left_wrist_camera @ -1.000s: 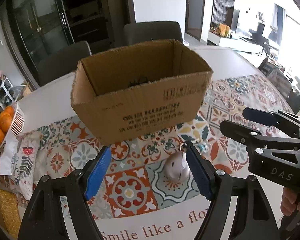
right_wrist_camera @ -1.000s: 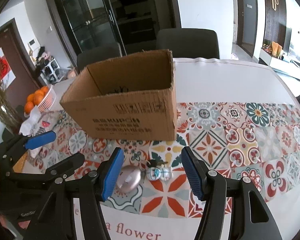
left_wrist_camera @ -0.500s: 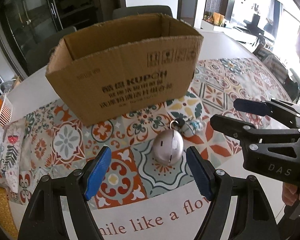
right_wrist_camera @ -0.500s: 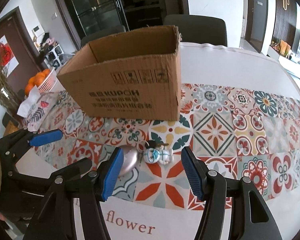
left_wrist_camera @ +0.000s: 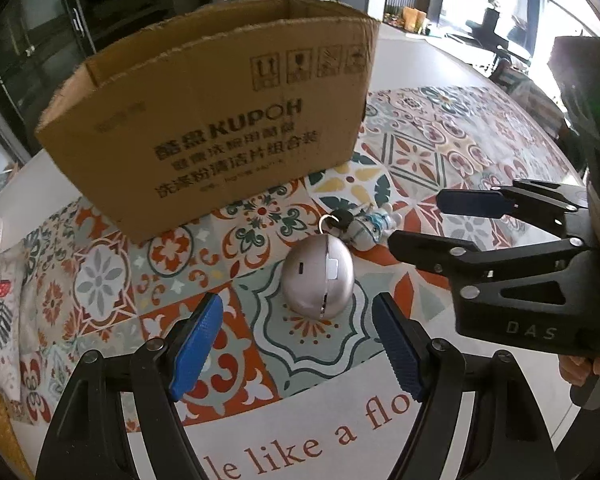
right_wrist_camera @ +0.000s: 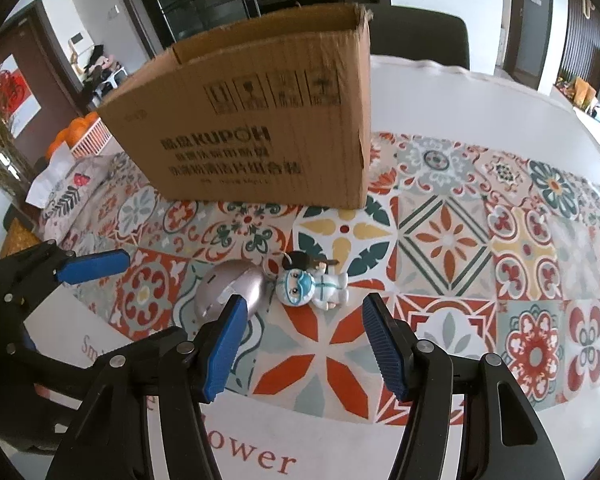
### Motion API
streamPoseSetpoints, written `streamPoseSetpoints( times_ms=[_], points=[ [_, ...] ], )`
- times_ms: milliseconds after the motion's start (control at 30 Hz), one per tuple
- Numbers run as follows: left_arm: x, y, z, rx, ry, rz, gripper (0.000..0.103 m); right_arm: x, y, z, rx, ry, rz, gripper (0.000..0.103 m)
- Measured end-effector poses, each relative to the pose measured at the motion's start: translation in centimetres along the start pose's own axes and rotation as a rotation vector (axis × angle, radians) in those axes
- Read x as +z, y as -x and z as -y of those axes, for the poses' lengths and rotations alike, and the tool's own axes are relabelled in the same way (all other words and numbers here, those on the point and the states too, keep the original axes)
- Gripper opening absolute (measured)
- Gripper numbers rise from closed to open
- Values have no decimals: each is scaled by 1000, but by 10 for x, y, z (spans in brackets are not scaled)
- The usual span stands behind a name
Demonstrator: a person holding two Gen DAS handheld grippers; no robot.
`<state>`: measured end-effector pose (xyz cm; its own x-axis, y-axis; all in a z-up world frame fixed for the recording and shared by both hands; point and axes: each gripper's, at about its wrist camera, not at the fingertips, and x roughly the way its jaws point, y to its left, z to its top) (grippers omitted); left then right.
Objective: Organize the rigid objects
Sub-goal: 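Grasp the silver egg device with the left tool while the right tool grasps the astronaut figurine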
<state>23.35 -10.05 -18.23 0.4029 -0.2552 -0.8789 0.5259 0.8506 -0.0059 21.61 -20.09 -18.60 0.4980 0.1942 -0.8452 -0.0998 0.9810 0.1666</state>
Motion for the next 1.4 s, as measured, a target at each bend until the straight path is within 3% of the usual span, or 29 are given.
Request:
streamPoseSetpoints(
  times_ms=[533, 1033, 1100, 1267, 1400],
  points=[
    [5, -36, -8, -80, 42, -55, 77, 5, -33, 9, 45, -38, -38, 61],
    [8, -58, -8, -82, 71, -80, 76, 10, -53, 16, 56, -74, -64, 61],
    [7, -62, -11, -100, 87, -91, 73, 10, -54, 15, 51, -70, -62, 59],
    [6, -64, -15, -111, 105, -95, 53, 10, -56, 9, 49, -67, -54, 54],
    [2, -63, -18, -104, 107, -80, 53, 9, -56, 6, 34, -65, -45, 53]
  ],
)
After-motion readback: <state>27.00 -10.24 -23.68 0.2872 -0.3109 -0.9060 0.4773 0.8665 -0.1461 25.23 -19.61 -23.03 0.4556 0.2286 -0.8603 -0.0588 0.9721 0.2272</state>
